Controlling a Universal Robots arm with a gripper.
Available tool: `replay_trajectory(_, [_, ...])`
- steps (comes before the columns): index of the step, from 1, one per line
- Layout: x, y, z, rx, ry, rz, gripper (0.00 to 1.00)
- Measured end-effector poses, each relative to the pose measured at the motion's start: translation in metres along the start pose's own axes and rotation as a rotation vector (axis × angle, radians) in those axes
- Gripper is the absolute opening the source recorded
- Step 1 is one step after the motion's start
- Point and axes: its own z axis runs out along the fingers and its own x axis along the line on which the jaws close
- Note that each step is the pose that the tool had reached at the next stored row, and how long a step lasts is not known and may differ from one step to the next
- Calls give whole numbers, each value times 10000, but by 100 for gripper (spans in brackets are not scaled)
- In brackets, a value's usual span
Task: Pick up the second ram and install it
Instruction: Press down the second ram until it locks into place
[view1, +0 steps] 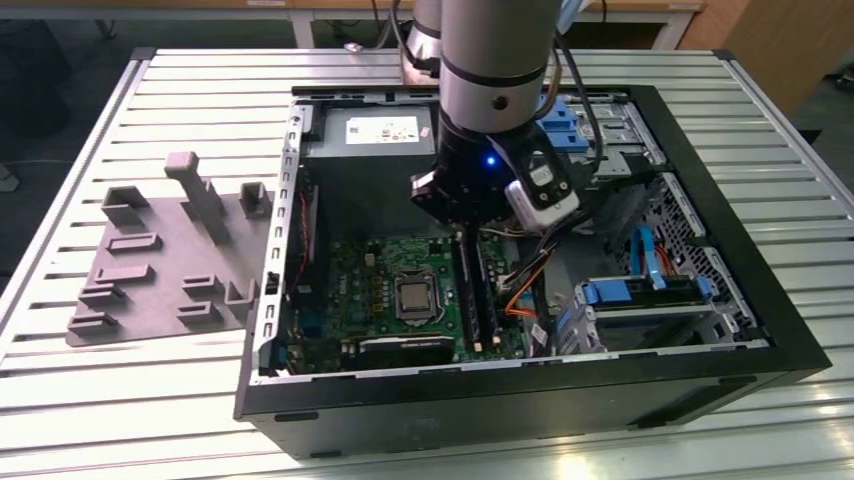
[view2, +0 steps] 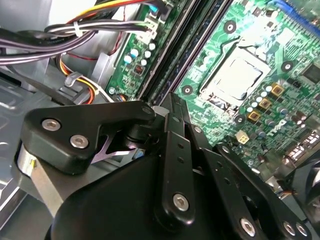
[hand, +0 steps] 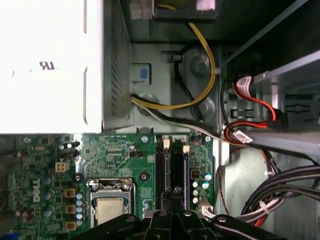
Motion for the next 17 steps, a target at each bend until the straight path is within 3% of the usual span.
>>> replay_trajectory(8, [2,77,15,-8,0,0,11])
replay_trajectory(17, [2,88,97,-8,0,0,11])
